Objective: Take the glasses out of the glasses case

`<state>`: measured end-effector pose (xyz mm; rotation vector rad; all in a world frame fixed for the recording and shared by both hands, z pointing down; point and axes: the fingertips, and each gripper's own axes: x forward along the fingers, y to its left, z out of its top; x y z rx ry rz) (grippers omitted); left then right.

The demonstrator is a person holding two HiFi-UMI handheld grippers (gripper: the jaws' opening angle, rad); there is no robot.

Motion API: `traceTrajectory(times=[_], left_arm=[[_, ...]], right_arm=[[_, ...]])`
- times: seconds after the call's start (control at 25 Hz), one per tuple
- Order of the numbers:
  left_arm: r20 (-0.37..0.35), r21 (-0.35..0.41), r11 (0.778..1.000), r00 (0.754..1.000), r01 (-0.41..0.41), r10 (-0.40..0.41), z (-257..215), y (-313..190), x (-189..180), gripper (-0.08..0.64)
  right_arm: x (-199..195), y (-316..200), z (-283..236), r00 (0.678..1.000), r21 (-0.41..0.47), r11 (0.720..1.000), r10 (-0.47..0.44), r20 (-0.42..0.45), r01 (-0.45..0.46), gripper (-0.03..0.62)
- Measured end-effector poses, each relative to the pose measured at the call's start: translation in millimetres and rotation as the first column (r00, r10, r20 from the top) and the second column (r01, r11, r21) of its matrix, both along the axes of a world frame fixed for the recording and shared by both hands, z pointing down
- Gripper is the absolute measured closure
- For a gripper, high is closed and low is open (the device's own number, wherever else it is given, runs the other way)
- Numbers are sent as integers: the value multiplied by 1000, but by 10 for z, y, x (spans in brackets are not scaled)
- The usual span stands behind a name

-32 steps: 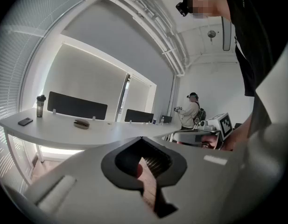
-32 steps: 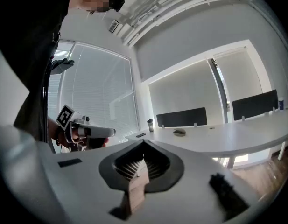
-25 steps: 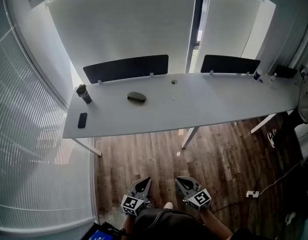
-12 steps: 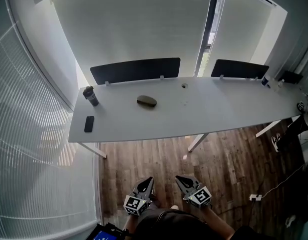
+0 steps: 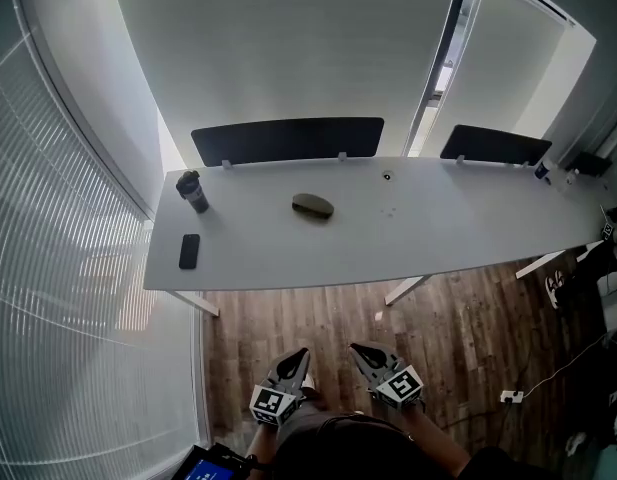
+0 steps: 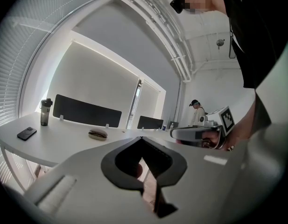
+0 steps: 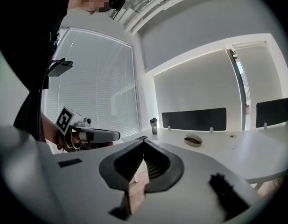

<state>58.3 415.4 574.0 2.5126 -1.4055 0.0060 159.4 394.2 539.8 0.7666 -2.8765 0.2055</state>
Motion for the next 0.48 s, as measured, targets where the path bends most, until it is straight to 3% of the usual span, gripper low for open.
traceTrajectory(times=[0.48], left_arm=[[-13,-4,1000,1000,13,-13,36,-360,-825,557]], right_arm=[[-989,-315,86,998,-6,999,-52,-36,52,592]])
